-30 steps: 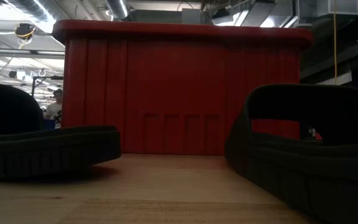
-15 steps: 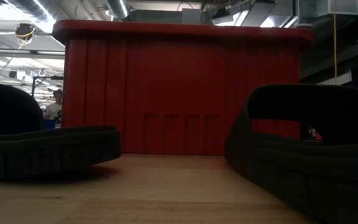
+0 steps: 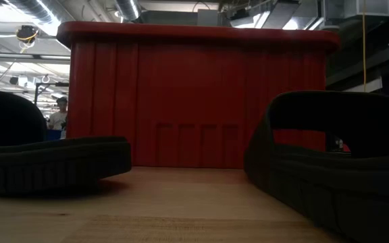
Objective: Pick and place slides into bin
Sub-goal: Put the right black slide into the bin
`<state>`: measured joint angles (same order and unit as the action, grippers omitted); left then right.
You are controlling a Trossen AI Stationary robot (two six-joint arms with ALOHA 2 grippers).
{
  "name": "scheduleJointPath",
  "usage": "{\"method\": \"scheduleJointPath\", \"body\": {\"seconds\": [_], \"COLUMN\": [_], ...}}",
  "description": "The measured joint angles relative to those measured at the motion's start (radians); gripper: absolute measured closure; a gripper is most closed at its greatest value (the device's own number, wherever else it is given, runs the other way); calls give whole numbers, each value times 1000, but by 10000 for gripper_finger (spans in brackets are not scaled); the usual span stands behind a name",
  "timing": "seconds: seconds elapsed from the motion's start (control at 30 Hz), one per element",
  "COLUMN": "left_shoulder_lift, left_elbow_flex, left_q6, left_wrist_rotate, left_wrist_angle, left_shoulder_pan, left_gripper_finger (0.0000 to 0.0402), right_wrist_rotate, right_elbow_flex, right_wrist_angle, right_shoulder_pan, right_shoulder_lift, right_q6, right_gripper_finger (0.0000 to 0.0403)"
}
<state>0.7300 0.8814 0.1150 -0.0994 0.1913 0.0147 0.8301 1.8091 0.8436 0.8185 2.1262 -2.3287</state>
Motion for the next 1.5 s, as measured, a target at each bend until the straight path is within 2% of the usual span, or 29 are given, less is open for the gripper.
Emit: {"method": "scheduleJointPath", "body": {"seconds": [0.17,0.33,0.67,0.9,1.23,1.4,1.5], "left_shoulder_lift": [0,0,0,0,0,0,0], "left_elbow_flex": [0,0,0,0,0,0,0], "left_q6": [1,3,3,3,18,27,29], "left_wrist_rotate": [0,0,0,0,0,0,0], "left_wrist_angle": [0,0,0,0,0,0,0], "left_shoulder_pan": [0,0,0,0,0,0,0], "left_gripper_finger": [400,398,400,398,397,400,397], "right_wrist_rotate": [-100,-109,-133,-153,-179,-246,-243], "right_elbow_flex": [0,0,0,0,-1,-1,-1], "right_wrist_angle": [8,41,80,95,82,86,87], "right_shoulder_pan": [-5,-8,-29,-44,-70,-85,-91], "right_shoulder_lift": [0,0,0,0,70,94,111], "right_q6": [25,34,30,16,6,2,2], "right_gripper_finger": [395,393,318,289,286,286,286]}}
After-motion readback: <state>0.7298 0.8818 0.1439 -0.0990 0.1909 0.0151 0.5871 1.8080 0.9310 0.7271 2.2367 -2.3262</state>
